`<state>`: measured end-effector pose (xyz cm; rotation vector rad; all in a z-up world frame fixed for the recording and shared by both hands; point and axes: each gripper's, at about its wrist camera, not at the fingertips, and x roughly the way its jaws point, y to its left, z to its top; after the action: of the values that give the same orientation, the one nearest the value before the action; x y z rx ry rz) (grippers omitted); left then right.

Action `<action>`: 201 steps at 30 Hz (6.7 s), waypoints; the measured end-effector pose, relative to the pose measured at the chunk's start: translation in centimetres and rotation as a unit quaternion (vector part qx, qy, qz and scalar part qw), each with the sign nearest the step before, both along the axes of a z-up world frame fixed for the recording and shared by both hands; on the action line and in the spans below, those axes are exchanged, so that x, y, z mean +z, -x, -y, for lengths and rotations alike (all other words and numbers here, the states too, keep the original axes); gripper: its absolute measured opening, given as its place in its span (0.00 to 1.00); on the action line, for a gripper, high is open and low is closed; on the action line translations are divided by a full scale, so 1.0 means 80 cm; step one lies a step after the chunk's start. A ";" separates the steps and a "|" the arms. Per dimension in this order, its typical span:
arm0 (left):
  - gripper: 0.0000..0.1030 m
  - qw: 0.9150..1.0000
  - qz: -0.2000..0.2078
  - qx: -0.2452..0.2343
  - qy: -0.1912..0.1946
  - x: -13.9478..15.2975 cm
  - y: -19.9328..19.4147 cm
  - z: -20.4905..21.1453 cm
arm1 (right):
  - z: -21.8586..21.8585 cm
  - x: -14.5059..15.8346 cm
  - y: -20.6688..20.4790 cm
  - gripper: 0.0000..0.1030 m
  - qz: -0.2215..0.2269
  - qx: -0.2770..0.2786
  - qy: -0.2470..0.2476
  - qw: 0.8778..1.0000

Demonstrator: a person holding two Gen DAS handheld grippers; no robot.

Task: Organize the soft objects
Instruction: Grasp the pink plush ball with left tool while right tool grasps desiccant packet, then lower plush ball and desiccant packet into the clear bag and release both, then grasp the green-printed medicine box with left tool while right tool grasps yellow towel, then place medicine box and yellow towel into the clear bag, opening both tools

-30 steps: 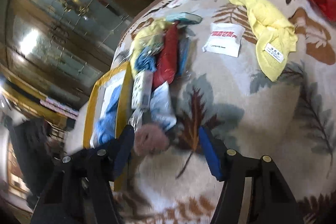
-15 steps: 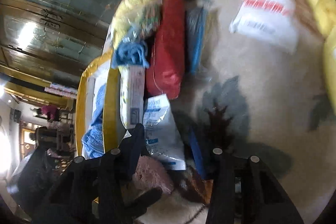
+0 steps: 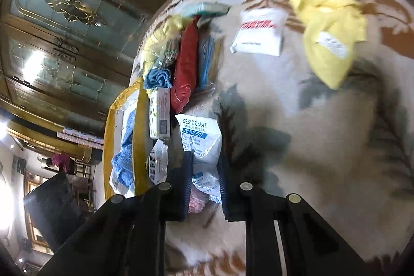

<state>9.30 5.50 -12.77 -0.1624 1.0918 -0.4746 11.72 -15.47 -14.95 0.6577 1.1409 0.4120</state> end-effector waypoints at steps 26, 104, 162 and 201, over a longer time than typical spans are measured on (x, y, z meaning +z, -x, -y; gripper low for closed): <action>0.14 0.980 0.081 0.177 0.042 0.107 0.042 -0.196 | -0.129 0.092 0.028 0.16 0.073 0.066 -0.010 0.995; 0.29 0.964 0.009 -0.043 -0.262 -0.017 -0.092 0.030 | 0.091 0.042 -0.060 0.74 0.063 -0.107 0.122 0.985; 0.28 0.975 0.064 0.204 -0.063 0.076 -0.002 -0.234 | -0.214 0.111 -0.031 0.39 0.111 0.089 0.000 0.990; 0.34 0.953 0.032 0.256 -0.156 0.000 -0.071 -0.233 | -0.265 0.051 -0.080 0.40 0.092 0.110 0.052 0.988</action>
<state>14.97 24.18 -12.79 -0.1433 1.0004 0.1595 18.09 5.70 -10.85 0.3947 1.0531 0.5857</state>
